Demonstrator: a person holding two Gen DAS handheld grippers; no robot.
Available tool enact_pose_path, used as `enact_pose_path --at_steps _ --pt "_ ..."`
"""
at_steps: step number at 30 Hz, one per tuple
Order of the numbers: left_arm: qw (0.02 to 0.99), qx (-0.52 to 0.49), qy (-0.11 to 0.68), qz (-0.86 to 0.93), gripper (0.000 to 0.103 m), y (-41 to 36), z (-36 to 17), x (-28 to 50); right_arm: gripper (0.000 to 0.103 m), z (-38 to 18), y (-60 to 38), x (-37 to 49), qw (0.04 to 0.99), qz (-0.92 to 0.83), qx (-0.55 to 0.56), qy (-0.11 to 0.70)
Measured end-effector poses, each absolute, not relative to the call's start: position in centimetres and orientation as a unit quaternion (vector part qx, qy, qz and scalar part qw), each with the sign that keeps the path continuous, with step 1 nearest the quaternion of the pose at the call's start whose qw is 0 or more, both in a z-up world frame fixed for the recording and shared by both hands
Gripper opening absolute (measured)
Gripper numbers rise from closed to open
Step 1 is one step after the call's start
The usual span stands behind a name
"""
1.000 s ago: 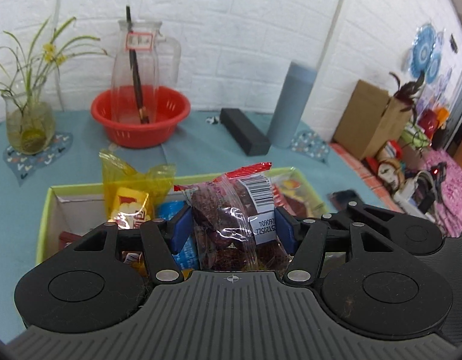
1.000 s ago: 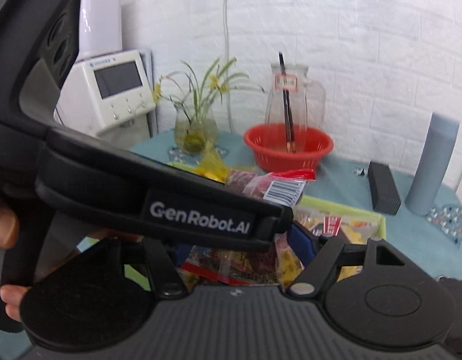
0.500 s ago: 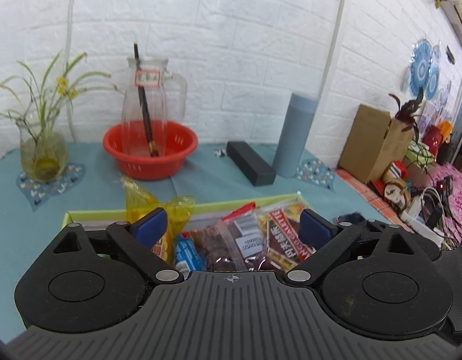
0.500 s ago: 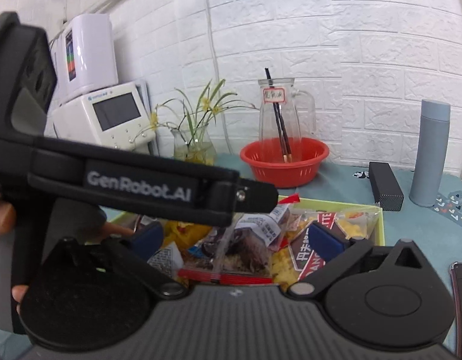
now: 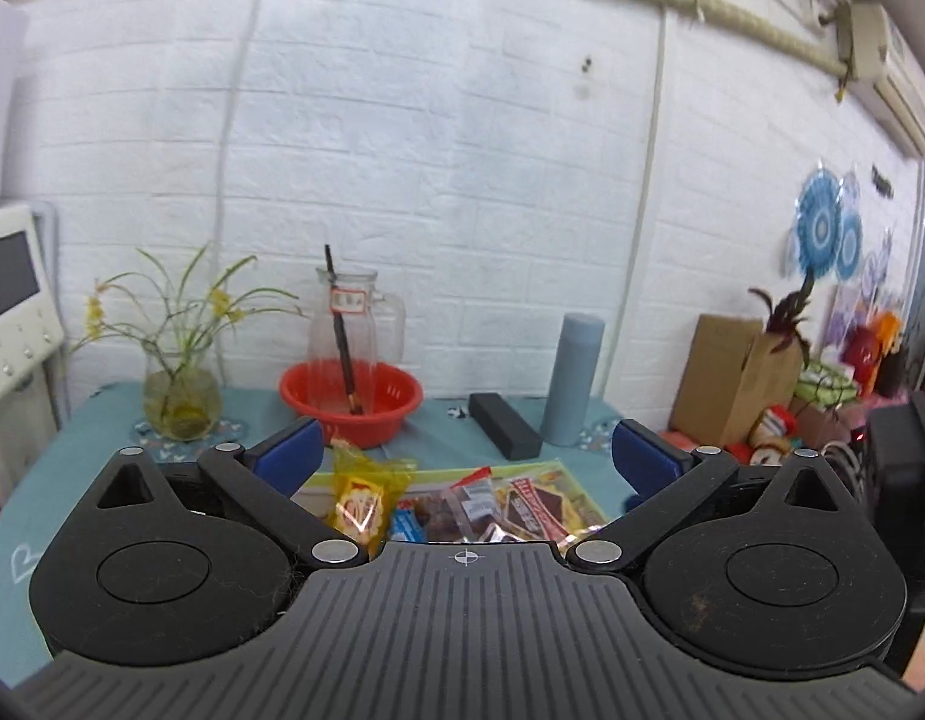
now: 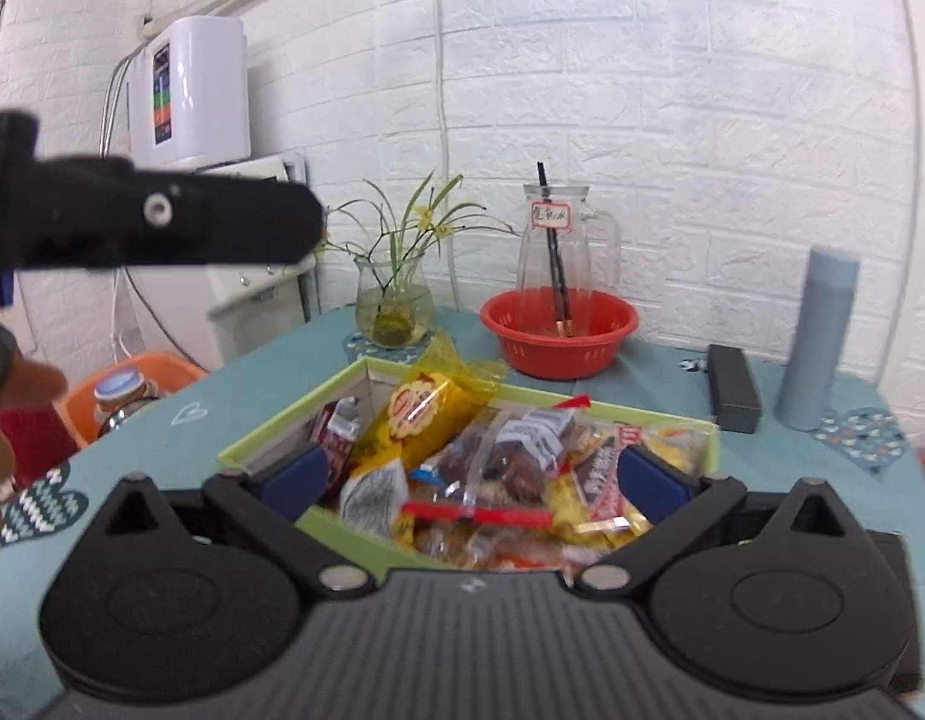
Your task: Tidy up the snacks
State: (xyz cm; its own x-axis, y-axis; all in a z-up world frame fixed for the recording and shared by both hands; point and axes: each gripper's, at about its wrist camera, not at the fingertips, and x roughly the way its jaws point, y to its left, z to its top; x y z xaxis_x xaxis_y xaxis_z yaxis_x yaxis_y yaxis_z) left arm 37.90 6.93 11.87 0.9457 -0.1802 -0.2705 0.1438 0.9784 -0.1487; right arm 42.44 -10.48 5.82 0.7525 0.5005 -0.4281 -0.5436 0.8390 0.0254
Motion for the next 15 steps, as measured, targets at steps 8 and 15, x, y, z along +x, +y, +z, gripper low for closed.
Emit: enact_pose_path --at_steps 8,15 --pt "0.978 -0.108 0.158 -0.087 0.092 5.6 8.7 22.5 0.103 4.2 -15.4 24.9 0.958 0.198 0.022 0.208" --pt "0.974 -0.112 0.177 -0.086 0.092 5.0 4.4 10.3 0.103 0.7 -16.9 11.0 0.963 0.173 0.053 0.201"
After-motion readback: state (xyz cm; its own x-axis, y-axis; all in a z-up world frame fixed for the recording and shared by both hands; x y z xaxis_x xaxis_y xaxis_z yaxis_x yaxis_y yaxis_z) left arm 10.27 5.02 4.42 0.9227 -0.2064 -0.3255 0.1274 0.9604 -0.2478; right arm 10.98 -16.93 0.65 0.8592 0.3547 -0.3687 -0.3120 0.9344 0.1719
